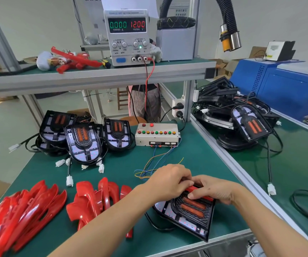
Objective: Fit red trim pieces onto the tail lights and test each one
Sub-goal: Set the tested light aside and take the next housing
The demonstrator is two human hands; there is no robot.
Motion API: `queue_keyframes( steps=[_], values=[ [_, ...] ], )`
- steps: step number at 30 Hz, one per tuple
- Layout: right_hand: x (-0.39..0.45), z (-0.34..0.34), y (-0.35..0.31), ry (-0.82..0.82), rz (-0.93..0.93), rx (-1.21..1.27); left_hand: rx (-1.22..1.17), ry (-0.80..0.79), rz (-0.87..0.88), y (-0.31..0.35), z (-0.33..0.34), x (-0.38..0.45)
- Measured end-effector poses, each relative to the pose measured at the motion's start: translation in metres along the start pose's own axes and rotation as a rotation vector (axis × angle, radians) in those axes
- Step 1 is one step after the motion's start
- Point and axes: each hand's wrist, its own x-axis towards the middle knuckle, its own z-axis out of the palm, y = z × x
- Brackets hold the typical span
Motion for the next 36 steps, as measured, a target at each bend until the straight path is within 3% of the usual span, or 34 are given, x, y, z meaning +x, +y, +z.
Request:
queue_keyframes(
  steps=[8,12,15,20,29,32,36],
  values=[
    [-0.002,0.001,0.003,-0.010,-0.042,0.024,0.061,0.165,0.053,-0.001,0.012,-0.008],
    [-0.003,0.001,0.001,-0.018,-0.042,0.012,-0.139,0.166,-0.058,-0.007,0.005,-0.010],
    [-0.004,0.000,0.000,-0.041,-0.046,0.014,-0.338,0.276,-0.283,-0.023,-0.013,-0.017],
    [-0.004,-0.003,0.002,-0.053,-0.052,-0.011,-0.342,0.304,-0.504,-0.057,-0.025,-0.043],
    [-0.002,-0.005,0.001,-0.118,-0.108,-0.037,-0.526,0.192,-0.567,-0.052,-0.011,-0.057],
    [-0.002,-0.005,0.000,-0.125,-0.109,-0.049,-0.474,0.167,-0.567,-0.047,-0.011,-0.058],
    [0.000,-0.006,0.001,-0.100,-0.122,-0.066,-0.312,0.411,-0.473,-0.040,-0.013,-0.061]
  ],
)
